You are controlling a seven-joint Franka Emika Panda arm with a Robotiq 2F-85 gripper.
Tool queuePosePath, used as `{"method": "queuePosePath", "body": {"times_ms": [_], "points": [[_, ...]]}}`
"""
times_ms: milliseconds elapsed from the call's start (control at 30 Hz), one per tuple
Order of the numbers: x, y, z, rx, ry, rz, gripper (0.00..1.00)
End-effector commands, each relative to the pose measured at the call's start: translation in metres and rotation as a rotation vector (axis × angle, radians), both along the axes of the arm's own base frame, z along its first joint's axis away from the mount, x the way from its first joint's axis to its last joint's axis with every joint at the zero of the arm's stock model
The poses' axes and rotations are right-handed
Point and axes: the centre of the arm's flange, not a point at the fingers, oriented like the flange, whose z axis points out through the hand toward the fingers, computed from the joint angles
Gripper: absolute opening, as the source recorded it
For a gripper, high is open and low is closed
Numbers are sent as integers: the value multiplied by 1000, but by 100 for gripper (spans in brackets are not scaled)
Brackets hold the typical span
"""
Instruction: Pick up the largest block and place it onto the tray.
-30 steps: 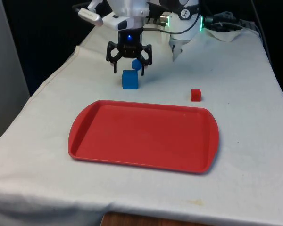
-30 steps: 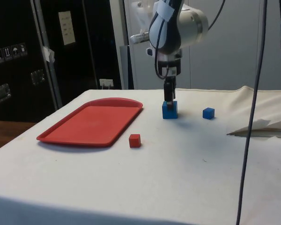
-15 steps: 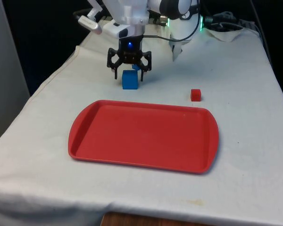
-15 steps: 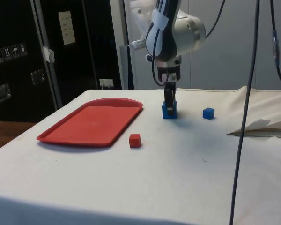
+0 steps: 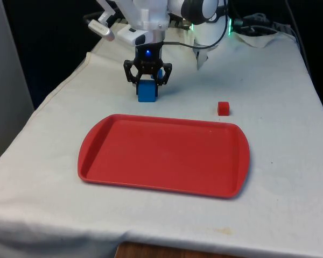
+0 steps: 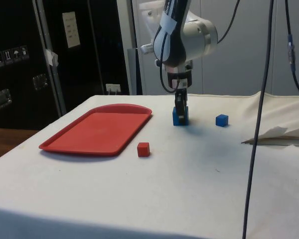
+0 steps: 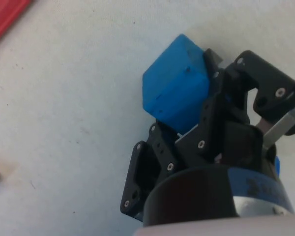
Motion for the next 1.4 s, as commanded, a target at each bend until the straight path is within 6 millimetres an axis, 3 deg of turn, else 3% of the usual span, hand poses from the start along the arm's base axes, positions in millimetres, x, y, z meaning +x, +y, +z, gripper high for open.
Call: {"method": "queuePosePath", "body": {"times_ms": [0,100,133,967,1367], "points": [[1,1,1,14,-12,2,0],[1,0,1,0,-2,-1,0],[8,0,9,8,-22,2,0],[65,-3,63,30,-116,13,0],[104,14,80,45,-145,23,0]]}}
